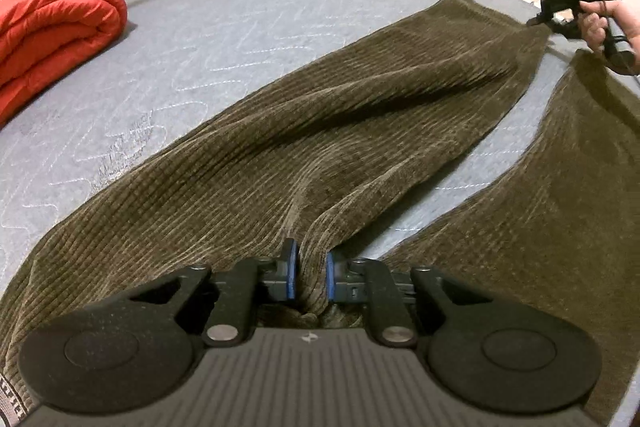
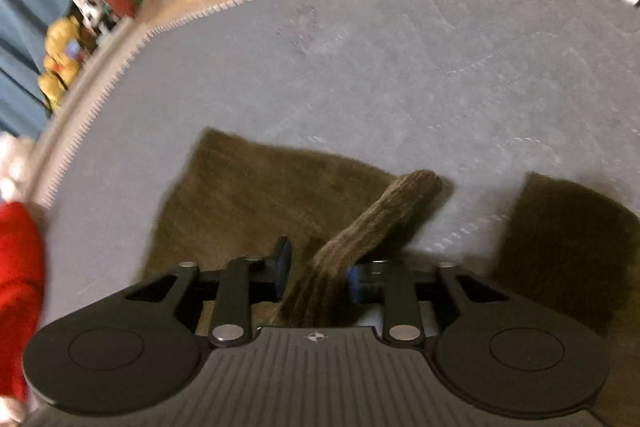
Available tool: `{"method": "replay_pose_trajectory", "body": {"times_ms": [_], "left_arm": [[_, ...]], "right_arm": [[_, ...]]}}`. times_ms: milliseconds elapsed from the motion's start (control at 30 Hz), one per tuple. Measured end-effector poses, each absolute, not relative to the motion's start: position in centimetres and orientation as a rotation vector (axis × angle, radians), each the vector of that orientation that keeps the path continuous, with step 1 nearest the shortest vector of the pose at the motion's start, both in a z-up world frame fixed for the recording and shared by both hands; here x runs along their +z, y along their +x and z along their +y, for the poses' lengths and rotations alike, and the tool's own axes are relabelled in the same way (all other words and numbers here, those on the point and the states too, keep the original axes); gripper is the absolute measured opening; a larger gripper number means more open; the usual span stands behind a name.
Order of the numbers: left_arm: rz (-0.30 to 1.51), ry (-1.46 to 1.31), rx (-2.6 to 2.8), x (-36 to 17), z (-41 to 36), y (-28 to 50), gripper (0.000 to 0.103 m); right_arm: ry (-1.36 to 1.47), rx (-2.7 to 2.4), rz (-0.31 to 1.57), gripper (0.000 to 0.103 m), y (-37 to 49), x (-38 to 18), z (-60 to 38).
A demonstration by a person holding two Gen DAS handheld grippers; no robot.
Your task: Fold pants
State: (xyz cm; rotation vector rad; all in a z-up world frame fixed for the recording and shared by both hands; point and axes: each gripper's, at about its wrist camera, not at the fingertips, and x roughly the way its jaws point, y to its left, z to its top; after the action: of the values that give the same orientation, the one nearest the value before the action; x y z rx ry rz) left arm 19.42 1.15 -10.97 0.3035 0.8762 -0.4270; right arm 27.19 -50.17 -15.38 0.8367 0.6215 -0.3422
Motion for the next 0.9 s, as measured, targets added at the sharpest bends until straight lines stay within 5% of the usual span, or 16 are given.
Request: {"method": "replay_pose_trajectory", "body": {"times_ms": [133,233,333,400,467,567,733,867,900], "left_arm": [[0.884,0.272,-0.499,-8.4,2.6,19.1,0.010],[0.938,0.214,-0.560,-8.1,4.0,19.1,0.012],[1.023,0.188,-0.615,-9.5,4.6,18.4,0.022],[0.985,0.132,-0.637,-8.3,5.2,17.6,0.032],[0.930,0.041,-0.637,-6.7,6.3,17.2,0.043],[0.857,-0.072,-0.615,-6.0,7.8,17.0,0.044],[1.026,-0.039,-0.478,-11.7,7.8,17.4,0.032],[0.930,-0.075,-0.431,-7.4,8.4,15.9,0.034],[0.900,-0.094,-0.421,-6.4,8.9,15.4,0.041]], "right_arm": [[0.717,-0.299,0.417,0.007,27.0,-11.5,-49.5],[0.565,-0.494,0.648,0.010,29.2,-13.8,-48.9],[0.586,-0.577,0.726,0.015,28.3,-15.7,-49.1],[0.527,-0.664,0.709,0.035,27.5,-14.9,-48.5],[0.486,-0.694,0.667,0.037,26.2,-13.2,-48.1],[0.465,-0.664,0.569,0.038,23.1,-10.2,-47.5],[0.398,-0.493,0.418,0.038,17.3,-4.6,-42.7],[0.334,-0.272,0.328,0.045,12.1,-1.1,-36.6],[0.316,-0.225,0.314,0.050,11.0,-0.5,-35.1]]}}
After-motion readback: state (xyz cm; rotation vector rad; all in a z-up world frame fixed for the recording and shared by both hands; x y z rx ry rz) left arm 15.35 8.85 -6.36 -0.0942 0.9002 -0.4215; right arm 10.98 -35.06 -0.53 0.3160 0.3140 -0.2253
